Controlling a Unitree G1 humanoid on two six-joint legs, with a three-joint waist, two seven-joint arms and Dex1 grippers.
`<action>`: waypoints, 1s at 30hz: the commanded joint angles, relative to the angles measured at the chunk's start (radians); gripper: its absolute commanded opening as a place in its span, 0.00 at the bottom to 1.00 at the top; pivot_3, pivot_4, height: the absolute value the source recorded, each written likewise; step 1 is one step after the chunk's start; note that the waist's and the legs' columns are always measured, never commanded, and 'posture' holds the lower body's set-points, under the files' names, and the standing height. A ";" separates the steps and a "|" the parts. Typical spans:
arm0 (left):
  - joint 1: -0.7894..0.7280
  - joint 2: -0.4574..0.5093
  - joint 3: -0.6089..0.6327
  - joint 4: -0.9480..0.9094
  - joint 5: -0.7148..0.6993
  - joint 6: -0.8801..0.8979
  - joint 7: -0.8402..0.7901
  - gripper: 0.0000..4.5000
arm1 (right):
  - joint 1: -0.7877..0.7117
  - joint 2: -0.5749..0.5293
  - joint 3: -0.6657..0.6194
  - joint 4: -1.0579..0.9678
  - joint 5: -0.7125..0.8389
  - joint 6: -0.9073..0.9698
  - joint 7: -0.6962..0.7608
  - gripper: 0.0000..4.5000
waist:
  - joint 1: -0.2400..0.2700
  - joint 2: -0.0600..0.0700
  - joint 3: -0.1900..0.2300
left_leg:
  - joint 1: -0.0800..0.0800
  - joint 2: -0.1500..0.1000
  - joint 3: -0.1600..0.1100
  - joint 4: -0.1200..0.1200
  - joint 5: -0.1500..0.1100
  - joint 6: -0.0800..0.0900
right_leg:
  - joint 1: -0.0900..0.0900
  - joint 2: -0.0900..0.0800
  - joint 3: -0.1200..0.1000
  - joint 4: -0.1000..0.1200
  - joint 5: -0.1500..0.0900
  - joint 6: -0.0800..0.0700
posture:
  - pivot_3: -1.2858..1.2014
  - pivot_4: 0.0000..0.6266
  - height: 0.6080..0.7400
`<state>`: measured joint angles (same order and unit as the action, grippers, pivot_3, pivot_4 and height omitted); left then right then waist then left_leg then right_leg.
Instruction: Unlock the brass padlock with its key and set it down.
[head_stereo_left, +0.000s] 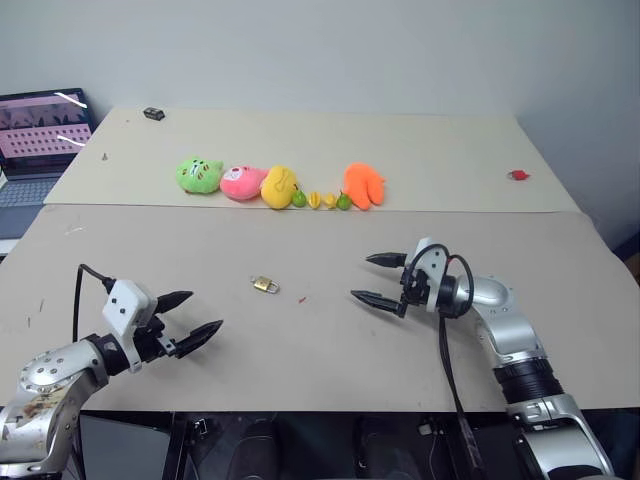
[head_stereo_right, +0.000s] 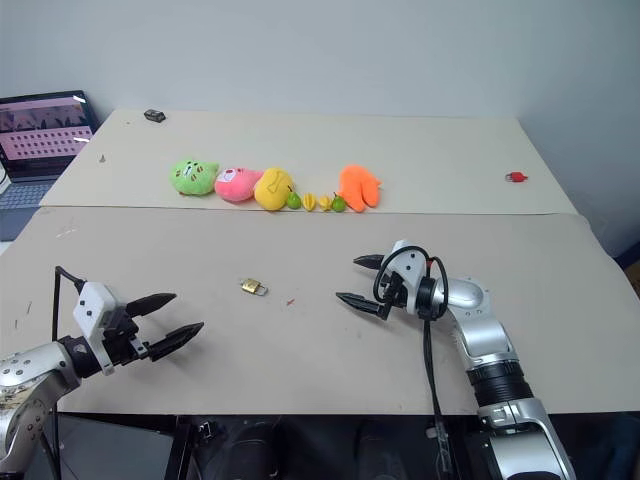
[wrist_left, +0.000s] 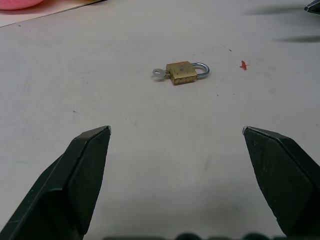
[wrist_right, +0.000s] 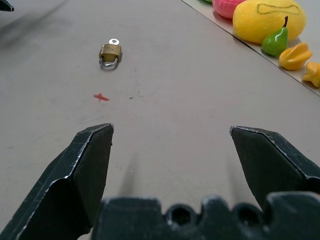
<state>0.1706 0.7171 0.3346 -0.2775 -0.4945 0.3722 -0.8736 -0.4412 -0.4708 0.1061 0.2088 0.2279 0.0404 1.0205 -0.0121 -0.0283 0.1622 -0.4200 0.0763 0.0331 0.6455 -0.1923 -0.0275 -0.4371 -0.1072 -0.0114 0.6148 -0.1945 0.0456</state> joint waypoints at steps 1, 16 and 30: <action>-0.028 -0.002 0.006 -0.007 0.006 -0.027 0.011 1.00 | -0.016 0.007 -0.015 -0.028 0.013 -0.019 -0.004 0.98 | 0.000 0.000 0.000 | 0.000 0.000 0.000 0.000 0.000 0.000 | 0.000 0.000 0.000 0.000 0.000 0.000 | 0.52 0.24 0.86; -0.114 0.007 0.027 0.250 0.103 -0.230 -0.002 1.00 | -0.119 0.163 0.155 0.032 -0.137 0.027 -0.113 0.98 | -0.004 0.000 0.000 | 0.000 0.000 0.000 0.000 0.000 0.000 | 0.000 0.000 0.000 0.001 0.001 -0.001 | 0.52 0.24 0.86; -0.175 0.034 0.029 0.370 0.136 -0.334 -0.026 1.00 | -0.220 0.351 0.252 0.259 -0.276 -0.078 -0.224 0.98 | -0.003 0.000 0.000 | -0.001 0.000 0.000 0.000 0.000 -0.001 | -0.002 0.000 -0.001 0.002 0.002 -0.003 | 0.52 0.24 0.86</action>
<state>0.0053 0.7504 0.3619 0.1262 -0.3554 0.0618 -0.9010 -0.6442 -0.1314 0.3564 0.4670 -0.0387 -0.0042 0.8159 -0.0151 -0.0282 0.1622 -0.4210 0.0765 0.0331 0.6453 -0.1920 -0.0281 -0.4387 -0.1072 -0.0121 0.6167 -0.1923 0.0421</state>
